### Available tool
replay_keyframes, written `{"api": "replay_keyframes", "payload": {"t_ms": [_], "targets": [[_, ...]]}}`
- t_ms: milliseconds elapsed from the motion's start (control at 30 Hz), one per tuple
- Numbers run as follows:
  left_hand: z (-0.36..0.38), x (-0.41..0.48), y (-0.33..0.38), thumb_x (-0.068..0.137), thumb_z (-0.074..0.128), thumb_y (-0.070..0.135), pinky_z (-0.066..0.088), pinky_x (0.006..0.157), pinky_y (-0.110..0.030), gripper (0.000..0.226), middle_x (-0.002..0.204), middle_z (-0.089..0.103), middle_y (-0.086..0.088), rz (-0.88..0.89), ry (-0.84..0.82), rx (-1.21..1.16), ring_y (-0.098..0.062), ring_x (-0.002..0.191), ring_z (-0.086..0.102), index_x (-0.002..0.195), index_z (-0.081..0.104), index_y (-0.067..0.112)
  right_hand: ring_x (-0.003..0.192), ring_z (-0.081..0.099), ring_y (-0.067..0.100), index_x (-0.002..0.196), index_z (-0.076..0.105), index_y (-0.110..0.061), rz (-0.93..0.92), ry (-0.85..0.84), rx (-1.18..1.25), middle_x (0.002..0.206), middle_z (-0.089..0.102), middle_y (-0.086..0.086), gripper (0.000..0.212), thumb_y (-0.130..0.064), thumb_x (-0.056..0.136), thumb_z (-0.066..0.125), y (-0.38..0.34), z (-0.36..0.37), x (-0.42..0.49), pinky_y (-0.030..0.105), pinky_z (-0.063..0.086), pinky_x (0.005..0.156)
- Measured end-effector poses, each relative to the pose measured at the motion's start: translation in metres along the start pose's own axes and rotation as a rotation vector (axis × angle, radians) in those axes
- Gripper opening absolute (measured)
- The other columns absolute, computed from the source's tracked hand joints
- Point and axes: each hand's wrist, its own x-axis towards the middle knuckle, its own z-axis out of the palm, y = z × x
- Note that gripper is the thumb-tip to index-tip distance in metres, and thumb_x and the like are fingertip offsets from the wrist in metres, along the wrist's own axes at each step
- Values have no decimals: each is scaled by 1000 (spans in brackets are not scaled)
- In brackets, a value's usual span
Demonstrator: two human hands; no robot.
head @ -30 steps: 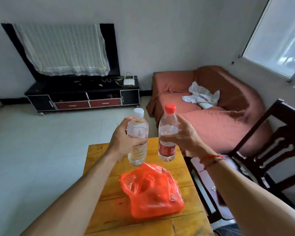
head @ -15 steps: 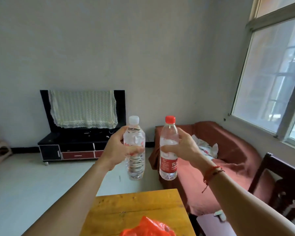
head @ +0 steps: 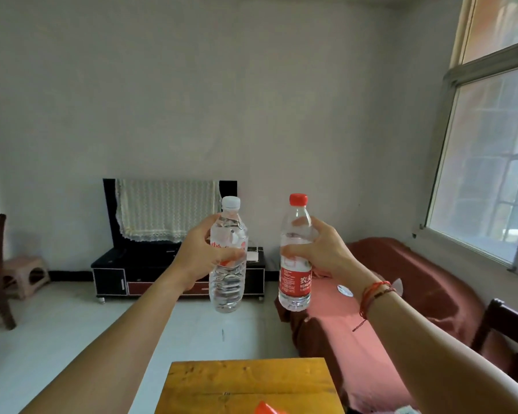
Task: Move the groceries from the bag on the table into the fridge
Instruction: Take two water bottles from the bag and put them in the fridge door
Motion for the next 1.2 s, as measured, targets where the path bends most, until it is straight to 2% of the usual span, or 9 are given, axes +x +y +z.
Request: {"api": "replay_keyframes", "payload": {"t_ms": [167,367,433,500,600,700,833,1000,1200], "targets": [[-20,-20,7,66,87,7,54,75,-27,57,99,74,6,-2,63,37,-9,88,70,109,63,34,85,75,19,100,62,-39,-42,-74,3,94,76,-2,51,-27,60,91,-10,21,-2,43,62,82],[-62,-58,11,52,89,29,57,85,-38,63,102,74,5,-50,147,84,-13,94,71,109,63,36,88,75,21,104,64,-39,-87,-199,40,97,77,-2,64,-38,47,91,-30,71,-6,47,61,85],[-79,-73,12,55,90,24,57,86,-40,63,103,74,5,-64,190,103,-14,95,71,110,63,36,89,75,23,109,63,-36,-103,-260,56,98,77,0,72,-41,43,90,-39,91,-10,48,60,86],[-99,-91,15,58,91,21,57,86,-40,65,103,74,6,-84,232,138,-13,95,71,115,63,33,90,75,23,112,62,-35,-128,-312,66,101,76,0,69,-36,50,92,-50,115,-14,49,60,86],[-132,-123,20,63,91,13,57,82,-31,69,102,75,9,-109,334,183,-7,93,71,122,61,30,91,75,22,109,62,-34,-173,-381,76,102,75,-1,58,-26,60,92,-68,155,-24,50,61,86],[-168,-164,33,65,88,7,54,68,-15,61,95,75,12,-128,435,227,-2,86,70,115,62,30,90,75,21,108,63,-29,-225,-457,82,99,76,-2,53,-22,64,91,-88,202,-42,49,61,86],[-215,-224,43,65,88,6,54,74,-22,65,98,75,9,-167,551,289,-6,89,71,119,62,29,89,74,19,106,64,-28,-245,-570,140,99,75,-1,50,-18,65,91,-116,263,-79,47,61,85],[-258,-302,62,67,87,7,55,76,-24,67,101,74,9,-239,680,364,-4,89,70,124,60,29,93,74,23,110,64,-27,-276,-725,182,101,75,0,63,-30,53,90,-146,334,-132,50,59,88],[-293,-383,87,64,87,7,55,81,-32,65,105,73,10,-311,896,428,-9,95,70,111,60,44,95,70,20,112,60,-34,-349,-951,234,107,70,-2,55,-21,67,89,-182,399,-186,42,60,82]]}}
